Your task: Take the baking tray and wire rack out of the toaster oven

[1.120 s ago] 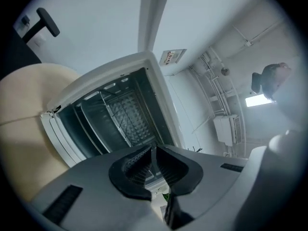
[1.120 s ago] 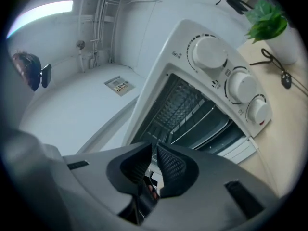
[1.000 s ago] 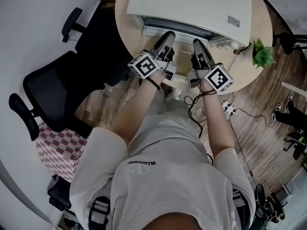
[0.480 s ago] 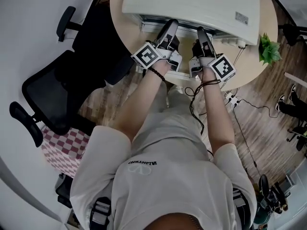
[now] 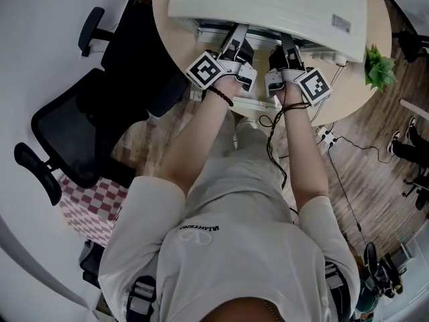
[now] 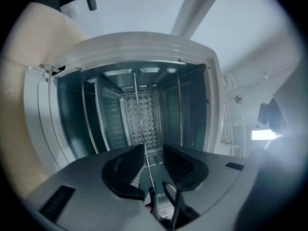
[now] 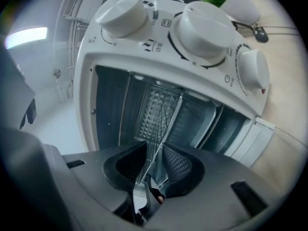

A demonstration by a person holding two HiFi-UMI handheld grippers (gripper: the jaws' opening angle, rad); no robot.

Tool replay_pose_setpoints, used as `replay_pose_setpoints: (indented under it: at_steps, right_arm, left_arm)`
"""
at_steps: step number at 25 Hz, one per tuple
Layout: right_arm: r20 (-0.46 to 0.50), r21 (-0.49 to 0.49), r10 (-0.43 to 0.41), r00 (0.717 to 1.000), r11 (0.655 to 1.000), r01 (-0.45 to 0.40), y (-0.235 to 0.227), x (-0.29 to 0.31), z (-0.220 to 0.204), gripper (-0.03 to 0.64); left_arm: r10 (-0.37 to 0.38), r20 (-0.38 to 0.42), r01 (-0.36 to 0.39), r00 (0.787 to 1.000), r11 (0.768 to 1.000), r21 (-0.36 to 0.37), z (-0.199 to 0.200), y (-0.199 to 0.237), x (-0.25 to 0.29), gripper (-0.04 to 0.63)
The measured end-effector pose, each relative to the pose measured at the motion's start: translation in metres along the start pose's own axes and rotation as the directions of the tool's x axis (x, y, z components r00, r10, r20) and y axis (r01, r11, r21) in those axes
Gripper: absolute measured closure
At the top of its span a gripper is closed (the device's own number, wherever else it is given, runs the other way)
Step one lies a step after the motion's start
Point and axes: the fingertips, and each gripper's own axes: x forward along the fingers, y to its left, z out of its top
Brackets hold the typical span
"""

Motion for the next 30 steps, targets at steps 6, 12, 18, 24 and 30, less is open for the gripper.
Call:
replay_pose_setpoints:
  at_steps: [6, 12, 18, 24, 30]
  right_arm:
    - [0.036, 0.089, 0.002, 0.999, 0.996, -0.005, -0.007, 0.003, 0.005, 0.512]
    - [0.042, 0.088, 0.003, 0.999, 0.996, -0.007, -0.009, 0.007, 0.008, 0.512]
    - [0.053, 0.093, 0.007, 0.999, 0.996, -0.012, -0.007, 0.013, 0.008, 0.512]
    - [0.059, 0.102, -0.010, 0.998, 0.995, 0.004, -0.014, 0.014, 0.008, 0.532]
    - [0.069, 0.108, -0.010, 0.998, 0.994, 0.002, -0.014, 0.018, 0.010, 0.584]
  left_arm:
    - [0.006, 0.026, -0.005, 1.000, 0.999, -0.045, 0.004, 0.007, -0.006, 0.472]
    - [-0.008, 0.065, 0.014, 0.998, 0.996, -0.087, 0.012, 0.012, -0.001, 0.474]
    - [-0.029, 0.089, 0.040, 0.996, 0.991, -0.128, 0.016, 0.011, 0.007, 0.488]
    - [-0.017, 0.118, 0.034, 0.993, 0.989, -0.145, 0.027, 0.017, 0.010, 0.551]
    - [-0.021, 0.122, 0.039, 0.992, 0.988, -0.148, 0.029, 0.018, 0.014, 0.569]
